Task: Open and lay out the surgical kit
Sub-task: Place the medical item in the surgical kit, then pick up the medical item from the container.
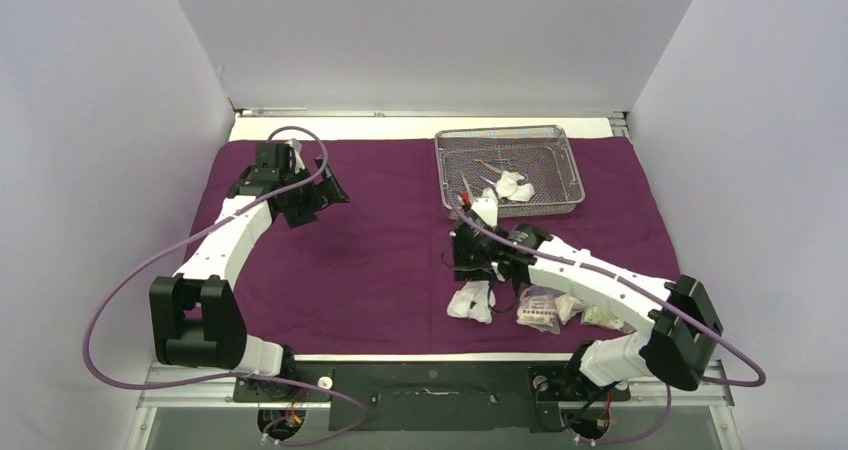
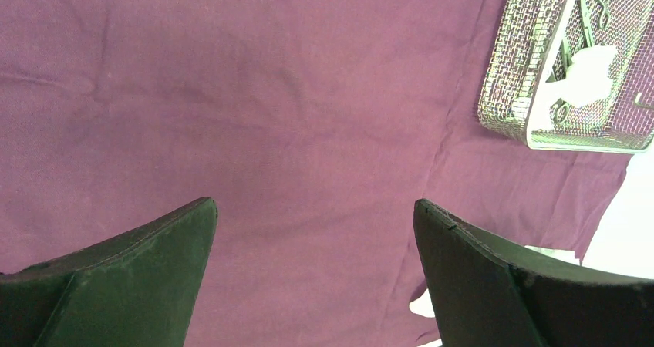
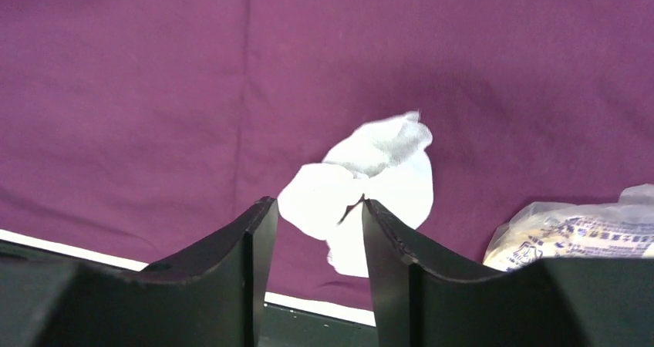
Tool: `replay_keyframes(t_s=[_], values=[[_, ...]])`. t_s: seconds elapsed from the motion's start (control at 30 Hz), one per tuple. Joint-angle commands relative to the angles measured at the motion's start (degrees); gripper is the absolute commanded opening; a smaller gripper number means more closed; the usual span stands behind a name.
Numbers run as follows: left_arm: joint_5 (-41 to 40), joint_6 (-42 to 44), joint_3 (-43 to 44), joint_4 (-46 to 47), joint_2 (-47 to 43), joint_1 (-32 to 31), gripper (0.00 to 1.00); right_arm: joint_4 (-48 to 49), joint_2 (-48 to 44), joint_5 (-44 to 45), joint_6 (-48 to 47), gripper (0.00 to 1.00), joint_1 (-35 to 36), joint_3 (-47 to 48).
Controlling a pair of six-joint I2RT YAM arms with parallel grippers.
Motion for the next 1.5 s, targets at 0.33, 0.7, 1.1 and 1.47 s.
replay_keyframes(t_s=[0.33,0.7,1.1,1.47], values=[[-4.35,3.17,3.86,-1.65,-2.74,0.28,0.96,3.03,6.08,1.46,-11.12,0.55,-24.75,20.55],[-5.65,2.51,5.7,-1.57,-0.7,0.3,0.96,-0.3,32.04,3.9,-14.29,0.6,-34.39,40.51],[-9.03,3.87,11.42,-3.69,4.16,0.6,0.96,0.34,47.18,1.77,-13.95,0.59,-36.44,49.79],[-9.77,3.65,11.78,-3.66,5.65,1.11,0.96,0.4,48.44,2.48,-14.01,0.46,-37.46,48.14]])
